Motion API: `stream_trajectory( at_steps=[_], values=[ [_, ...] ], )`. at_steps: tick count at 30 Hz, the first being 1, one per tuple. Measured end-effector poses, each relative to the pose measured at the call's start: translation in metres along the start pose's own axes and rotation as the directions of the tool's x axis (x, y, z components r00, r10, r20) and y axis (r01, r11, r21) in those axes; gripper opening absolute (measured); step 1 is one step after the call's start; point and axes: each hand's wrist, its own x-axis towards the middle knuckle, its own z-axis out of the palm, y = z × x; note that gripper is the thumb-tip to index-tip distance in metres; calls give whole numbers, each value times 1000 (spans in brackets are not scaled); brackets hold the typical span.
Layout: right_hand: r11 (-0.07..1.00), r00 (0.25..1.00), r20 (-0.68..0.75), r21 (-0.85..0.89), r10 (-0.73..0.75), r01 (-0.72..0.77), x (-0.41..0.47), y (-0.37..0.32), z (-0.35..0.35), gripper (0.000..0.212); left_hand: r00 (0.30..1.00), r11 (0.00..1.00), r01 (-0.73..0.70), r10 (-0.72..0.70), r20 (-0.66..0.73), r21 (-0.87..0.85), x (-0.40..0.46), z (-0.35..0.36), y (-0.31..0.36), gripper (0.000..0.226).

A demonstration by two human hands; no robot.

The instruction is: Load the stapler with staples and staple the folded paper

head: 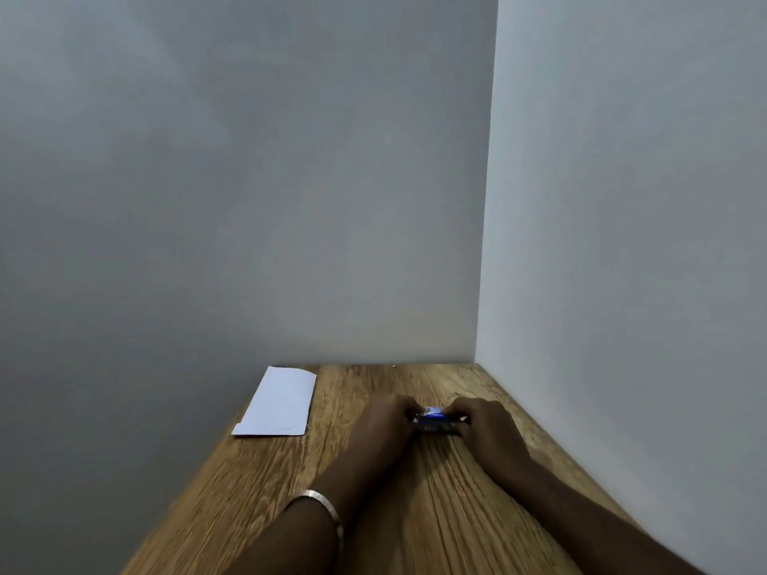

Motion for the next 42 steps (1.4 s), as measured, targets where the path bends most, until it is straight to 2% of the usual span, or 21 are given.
stream_trajectory(
  at_steps=[7,12,18,27,30,36,42],
  values=[
    [1000,999,-36,-23,14,-14,59,25,27,21,1000,1000,11,-11,-4,25,57,24,-25,28],
    [999,998,-47,-33,-29,27,91,37,42,22,999,999,28,-27,-29,47,84,33,-35,29],
    [990,995,-41,-110,-93,88,112,40,54,18,997,998,55,-54,-49,31,98,38,-42,29],
    [993,997,-50,-101,-60,55,117,43,59,21,998,997,41,-39,-45,58,96,38,-42,33],
    [993,997,-55,-108,-51,44,115,44,59,28,997,998,47,-44,-62,47,94,38,-43,38],
    [991,998,-34,-126,-51,46,104,39,58,58,995,992,84,-79,-67,89,81,38,-41,70],
    [990,997,80,-138,14,-3,73,20,44,76,993,979,100,-88,-75,179,52,25,-35,67]
  ],
)
